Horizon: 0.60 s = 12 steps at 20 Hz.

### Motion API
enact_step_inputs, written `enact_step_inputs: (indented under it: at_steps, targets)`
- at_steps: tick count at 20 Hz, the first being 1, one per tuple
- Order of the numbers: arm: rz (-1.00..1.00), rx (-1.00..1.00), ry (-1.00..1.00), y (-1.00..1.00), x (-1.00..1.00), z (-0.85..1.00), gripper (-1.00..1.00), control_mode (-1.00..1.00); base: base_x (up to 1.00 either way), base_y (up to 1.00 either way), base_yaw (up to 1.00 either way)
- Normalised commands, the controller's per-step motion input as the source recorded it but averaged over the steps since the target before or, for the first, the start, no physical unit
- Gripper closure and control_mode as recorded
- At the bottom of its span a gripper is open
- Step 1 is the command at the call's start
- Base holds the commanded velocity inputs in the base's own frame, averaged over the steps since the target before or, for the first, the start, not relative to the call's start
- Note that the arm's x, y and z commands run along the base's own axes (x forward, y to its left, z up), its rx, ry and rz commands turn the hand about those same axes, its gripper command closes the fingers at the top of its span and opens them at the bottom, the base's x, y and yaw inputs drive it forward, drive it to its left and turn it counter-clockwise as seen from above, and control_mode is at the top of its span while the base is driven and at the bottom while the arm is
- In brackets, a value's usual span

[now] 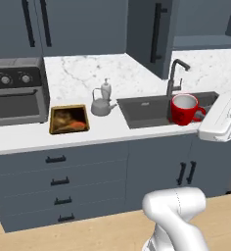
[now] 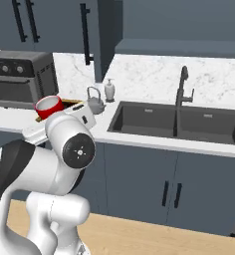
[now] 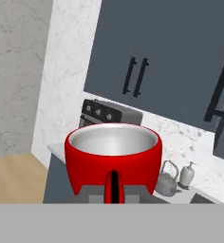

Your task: Pick the kettle from the counter and place it on the tray. Then pick the mug from the cabinet and place it on the tray. Then close the cabinet doors.

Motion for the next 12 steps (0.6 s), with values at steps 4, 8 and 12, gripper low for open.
enact_step_inputs:
  at_steps: [4,8,12]
  targets:
    - [0.00,0.00,0.00,0.00,0.00,0.00,1.00,1.00,-0.09,1.00,0.00]
    - [0.00,0.00,0.00,0.00,0.00,0.00,1.00,1.00,0.13,1.00,-0.08]
    - [0.00,0.00,0.00,0.00,0.00,0.00,1.00,1.00,0.38,0.93,-0.13]
